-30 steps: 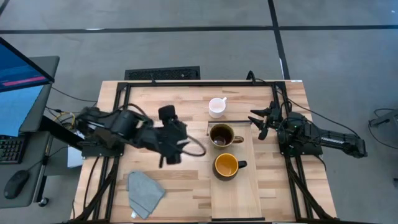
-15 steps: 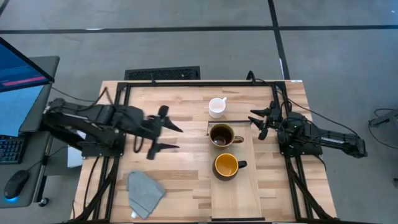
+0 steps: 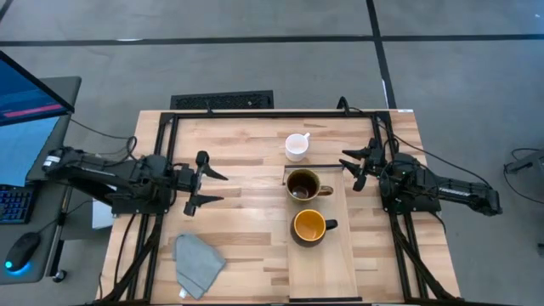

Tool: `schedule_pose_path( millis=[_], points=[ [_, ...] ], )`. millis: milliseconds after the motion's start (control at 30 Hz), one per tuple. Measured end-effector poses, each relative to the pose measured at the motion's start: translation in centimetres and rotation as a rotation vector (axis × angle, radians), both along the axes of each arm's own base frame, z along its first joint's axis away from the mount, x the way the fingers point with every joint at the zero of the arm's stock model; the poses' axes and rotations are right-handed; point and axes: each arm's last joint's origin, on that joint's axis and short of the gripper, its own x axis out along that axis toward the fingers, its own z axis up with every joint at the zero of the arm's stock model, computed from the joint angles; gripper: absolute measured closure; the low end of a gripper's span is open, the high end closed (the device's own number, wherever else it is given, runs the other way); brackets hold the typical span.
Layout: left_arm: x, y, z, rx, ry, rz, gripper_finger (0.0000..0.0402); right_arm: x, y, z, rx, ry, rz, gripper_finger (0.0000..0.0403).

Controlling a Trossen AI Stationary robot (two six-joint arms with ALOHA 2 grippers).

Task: Stack small to large cups/mugs on shelf
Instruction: Put the white mug on the shelf

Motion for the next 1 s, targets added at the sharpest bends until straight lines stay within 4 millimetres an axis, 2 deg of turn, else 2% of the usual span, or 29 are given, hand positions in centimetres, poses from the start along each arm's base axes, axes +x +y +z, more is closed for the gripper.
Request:
schedule_pose_path(
  millis=[233, 433, 733, 1000],
  points=[
    [-1.1, 1.3, -4.6, -0.019, -0.088, 0.014, 0.0141, 0.0, 0.0, 0.0, 0.0, 0.0, 0.0, 0.0214],
    [-1.7, 2.7, -7.8, -0.097, -0.059, 0.098, 0.0141, 0.0, 0.0, 0.0, 0.0, 0.0, 0.0, 0.0214],
    [-2.5, 4.1, -9.8, -0.124, -0.046, 0.155, 0.0141, 0.0, 0.0, 0.0, 0.0, 0.0, 0.0, 0.0214],
    [-2.6, 4.7, -9.9, -0.076, -0.045, 0.216, 0.0141, 0.0, 0.0, 0.0, 0.0, 0.0, 0.0, 0.0214]
  ],
)
